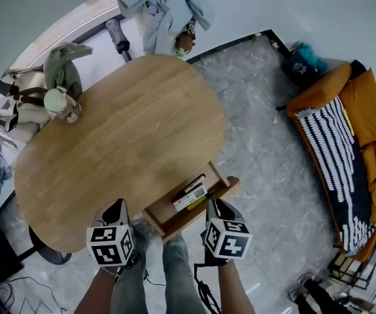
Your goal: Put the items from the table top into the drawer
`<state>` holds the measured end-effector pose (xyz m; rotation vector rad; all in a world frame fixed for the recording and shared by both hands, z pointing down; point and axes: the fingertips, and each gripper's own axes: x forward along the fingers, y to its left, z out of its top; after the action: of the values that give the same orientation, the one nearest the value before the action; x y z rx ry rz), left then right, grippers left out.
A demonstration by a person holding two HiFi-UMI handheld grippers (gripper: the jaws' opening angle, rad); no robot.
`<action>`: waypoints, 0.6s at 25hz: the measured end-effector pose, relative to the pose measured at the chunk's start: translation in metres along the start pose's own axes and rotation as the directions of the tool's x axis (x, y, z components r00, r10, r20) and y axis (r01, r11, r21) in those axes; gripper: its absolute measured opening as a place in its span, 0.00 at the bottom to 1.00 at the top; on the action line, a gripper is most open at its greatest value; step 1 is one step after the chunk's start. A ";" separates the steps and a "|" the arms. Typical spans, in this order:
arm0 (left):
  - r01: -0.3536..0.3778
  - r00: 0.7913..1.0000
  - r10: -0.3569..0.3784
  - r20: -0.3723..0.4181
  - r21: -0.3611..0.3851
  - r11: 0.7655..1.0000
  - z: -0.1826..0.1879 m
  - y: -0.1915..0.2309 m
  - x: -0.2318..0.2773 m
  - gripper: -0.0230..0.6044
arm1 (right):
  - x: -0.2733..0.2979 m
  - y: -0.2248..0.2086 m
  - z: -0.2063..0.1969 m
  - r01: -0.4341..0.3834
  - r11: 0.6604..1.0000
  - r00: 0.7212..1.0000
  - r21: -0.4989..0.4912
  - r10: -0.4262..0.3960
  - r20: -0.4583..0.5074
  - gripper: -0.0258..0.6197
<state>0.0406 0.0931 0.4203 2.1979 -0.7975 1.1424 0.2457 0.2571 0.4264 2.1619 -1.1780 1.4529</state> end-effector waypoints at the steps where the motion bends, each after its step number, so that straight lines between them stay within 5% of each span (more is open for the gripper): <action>1: 0.003 1.000 -0.003 0.005 0.000 1.000 0.006 -0.005 -0.011 0.02 | -0.015 -0.002 0.006 0.002 1.000 1.000 -0.002 -0.002 0.011 0.16; 4: 0.022 0.999 -0.022 0.034 -0.008 1.000 0.028 -0.022 -0.046 0.02 | -0.063 -0.011 0.027 0.032 0.999 0.998 -0.017 -0.031 0.057 0.06; 15: 0.050 0.979 -0.059 0.194 0.051 0.997 0.107 -0.064 -0.184 0.02 | -0.225 -0.031 0.081 0.078 0.995 0.976 -0.053 -0.066 0.209 0.05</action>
<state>0.0562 0.1107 0.1997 2.3817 -0.7925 0.9372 0.2846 0.3317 0.2009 2.3315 -1.1803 1.1694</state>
